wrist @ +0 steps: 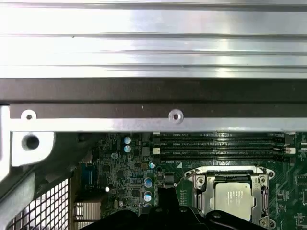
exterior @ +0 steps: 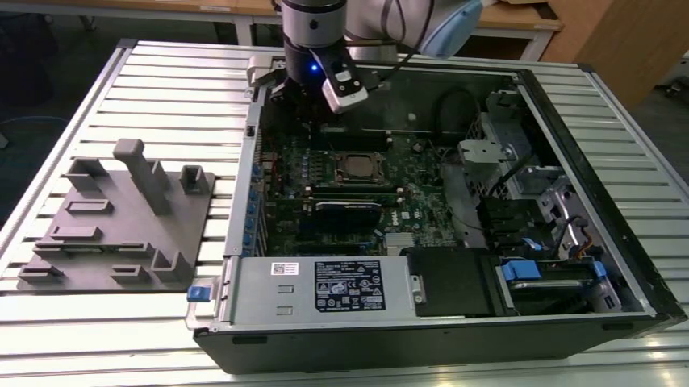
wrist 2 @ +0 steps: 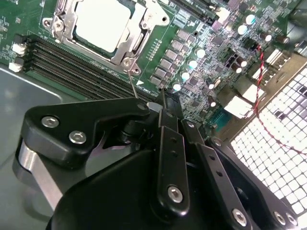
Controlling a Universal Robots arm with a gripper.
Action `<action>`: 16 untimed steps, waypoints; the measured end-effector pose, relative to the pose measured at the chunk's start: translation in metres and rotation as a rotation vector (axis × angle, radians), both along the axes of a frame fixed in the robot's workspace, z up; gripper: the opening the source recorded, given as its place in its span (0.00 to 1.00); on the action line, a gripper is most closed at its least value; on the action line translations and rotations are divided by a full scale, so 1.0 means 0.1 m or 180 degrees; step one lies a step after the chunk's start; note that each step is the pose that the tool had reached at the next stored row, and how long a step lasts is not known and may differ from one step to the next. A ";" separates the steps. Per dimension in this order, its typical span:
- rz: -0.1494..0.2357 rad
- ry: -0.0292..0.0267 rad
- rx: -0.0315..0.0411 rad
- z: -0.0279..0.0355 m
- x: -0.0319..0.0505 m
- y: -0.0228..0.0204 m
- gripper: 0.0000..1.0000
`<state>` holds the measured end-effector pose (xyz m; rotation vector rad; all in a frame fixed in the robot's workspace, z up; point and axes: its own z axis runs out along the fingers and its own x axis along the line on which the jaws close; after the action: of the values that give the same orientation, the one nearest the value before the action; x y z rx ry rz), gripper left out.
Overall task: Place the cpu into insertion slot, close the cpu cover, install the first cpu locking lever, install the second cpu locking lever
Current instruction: 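Install the first cpu locking lever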
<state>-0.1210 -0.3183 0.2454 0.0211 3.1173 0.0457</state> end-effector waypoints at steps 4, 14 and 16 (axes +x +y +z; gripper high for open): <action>0.0000 0.0000 0.0000 0.000 -0.019 0.041 0.11; 0.0000 -0.0002 0.0001 0.026 -0.034 0.115 0.11; 0.0000 -0.0002 0.0001 0.029 -0.029 0.116 0.11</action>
<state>-0.1238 -0.3067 0.2483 0.0213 3.1168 0.0460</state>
